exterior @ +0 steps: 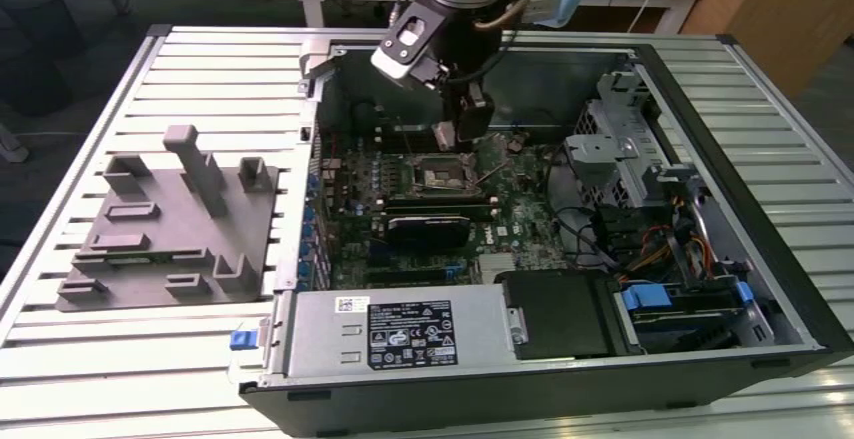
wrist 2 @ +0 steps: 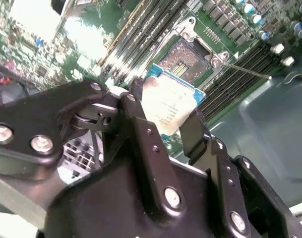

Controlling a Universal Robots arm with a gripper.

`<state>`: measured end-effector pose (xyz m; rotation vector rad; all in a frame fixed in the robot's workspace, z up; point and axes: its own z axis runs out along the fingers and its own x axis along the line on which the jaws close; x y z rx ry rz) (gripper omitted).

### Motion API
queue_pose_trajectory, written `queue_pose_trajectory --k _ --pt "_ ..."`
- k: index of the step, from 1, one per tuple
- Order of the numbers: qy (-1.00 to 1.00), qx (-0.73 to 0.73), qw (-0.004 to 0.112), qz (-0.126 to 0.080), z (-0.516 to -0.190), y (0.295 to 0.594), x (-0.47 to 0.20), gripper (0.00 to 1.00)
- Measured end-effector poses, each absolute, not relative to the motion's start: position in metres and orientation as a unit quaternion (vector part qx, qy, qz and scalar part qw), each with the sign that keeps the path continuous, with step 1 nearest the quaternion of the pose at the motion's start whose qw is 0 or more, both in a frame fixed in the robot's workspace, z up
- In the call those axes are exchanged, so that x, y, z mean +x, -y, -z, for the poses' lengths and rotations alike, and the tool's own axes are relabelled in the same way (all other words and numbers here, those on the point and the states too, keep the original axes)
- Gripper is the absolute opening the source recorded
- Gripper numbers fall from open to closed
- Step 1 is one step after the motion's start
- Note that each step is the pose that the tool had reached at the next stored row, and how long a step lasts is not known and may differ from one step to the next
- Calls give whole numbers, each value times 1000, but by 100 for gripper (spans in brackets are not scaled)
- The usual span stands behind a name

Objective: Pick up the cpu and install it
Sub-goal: 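Place the cpu into insertion slot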

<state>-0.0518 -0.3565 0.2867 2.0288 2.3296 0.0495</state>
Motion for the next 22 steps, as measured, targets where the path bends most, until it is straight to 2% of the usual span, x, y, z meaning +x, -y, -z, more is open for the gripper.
queue_pose_trajectory --k 22 --pt "-725 688 27 -15 -265 352 -52 54"
